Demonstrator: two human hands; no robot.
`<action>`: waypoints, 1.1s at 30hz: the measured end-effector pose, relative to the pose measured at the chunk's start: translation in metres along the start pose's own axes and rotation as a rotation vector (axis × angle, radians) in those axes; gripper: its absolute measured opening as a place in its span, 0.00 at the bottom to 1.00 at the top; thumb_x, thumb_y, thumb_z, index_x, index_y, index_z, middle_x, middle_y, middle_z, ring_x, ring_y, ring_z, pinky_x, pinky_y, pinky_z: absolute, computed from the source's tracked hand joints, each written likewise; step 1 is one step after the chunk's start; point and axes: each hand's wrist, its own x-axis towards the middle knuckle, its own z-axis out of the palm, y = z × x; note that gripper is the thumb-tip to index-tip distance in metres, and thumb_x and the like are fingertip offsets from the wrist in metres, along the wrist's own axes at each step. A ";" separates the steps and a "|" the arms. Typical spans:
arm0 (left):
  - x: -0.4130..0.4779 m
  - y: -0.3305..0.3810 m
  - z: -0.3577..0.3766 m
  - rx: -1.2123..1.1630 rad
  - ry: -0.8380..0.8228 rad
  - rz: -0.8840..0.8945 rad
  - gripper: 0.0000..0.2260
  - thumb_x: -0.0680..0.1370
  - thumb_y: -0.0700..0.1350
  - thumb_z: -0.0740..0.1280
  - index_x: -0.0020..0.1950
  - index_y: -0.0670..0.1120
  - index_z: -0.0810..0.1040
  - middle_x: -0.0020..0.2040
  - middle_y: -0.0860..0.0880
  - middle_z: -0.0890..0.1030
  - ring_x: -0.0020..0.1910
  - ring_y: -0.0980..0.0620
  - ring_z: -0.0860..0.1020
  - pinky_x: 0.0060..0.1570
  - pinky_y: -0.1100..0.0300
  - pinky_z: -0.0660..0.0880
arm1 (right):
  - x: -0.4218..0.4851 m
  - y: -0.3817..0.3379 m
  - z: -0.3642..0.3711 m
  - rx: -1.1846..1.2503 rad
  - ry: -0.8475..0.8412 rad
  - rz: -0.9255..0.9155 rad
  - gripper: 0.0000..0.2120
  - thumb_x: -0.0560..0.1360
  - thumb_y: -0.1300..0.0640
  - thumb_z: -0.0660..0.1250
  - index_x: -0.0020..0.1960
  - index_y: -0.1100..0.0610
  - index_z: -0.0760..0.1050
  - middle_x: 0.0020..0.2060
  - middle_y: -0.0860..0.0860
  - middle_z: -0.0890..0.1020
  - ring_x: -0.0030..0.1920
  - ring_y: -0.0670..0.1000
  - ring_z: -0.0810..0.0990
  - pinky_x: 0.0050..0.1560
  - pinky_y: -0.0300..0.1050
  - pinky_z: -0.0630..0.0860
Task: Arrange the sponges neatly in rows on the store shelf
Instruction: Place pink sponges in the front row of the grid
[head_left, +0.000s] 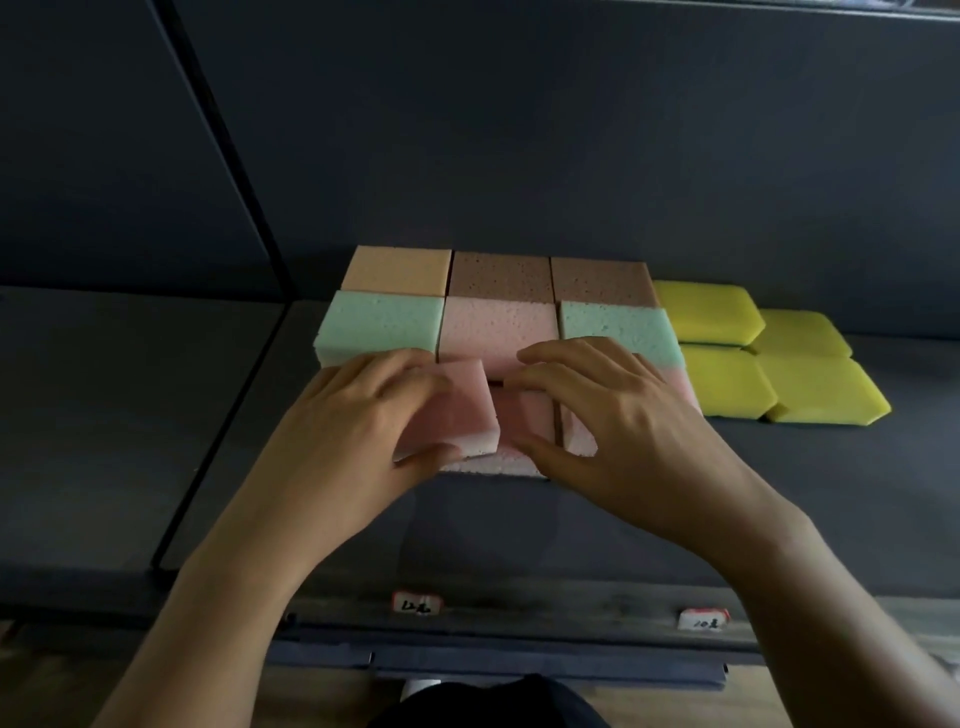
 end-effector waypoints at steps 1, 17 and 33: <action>0.001 0.000 0.001 -0.001 0.003 0.009 0.22 0.71 0.58 0.69 0.61 0.50 0.78 0.63 0.52 0.76 0.61 0.49 0.75 0.60 0.52 0.71 | -0.002 0.000 -0.002 -0.009 -0.013 0.011 0.24 0.76 0.39 0.63 0.67 0.51 0.74 0.65 0.47 0.76 0.66 0.51 0.73 0.63 0.53 0.73; 0.019 0.017 0.003 -0.156 -0.009 0.124 0.23 0.70 0.57 0.70 0.62 0.51 0.77 0.64 0.54 0.74 0.63 0.52 0.73 0.58 0.46 0.75 | -0.026 0.034 -0.021 -0.122 -0.119 0.167 0.30 0.71 0.43 0.73 0.70 0.49 0.71 0.71 0.46 0.72 0.72 0.49 0.67 0.69 0.48 0.66; 0.039 0.024 0.014 -0.153 -0.029 0.198 0.24 0.69 0.55 0.71 0.63 0.48 0.78 0.63 0.50 0.75 0.63 0.50 0.73 0.61 0.47 0.74 | -0.027 0.041 -0.019 -0.097 -0.102 0.150 0.27 0.71 0.40 0.69 0.67 0.49 0.72 0.69 0.45 0.74 0.70 0.49 0.70 0.63 0.49 0.73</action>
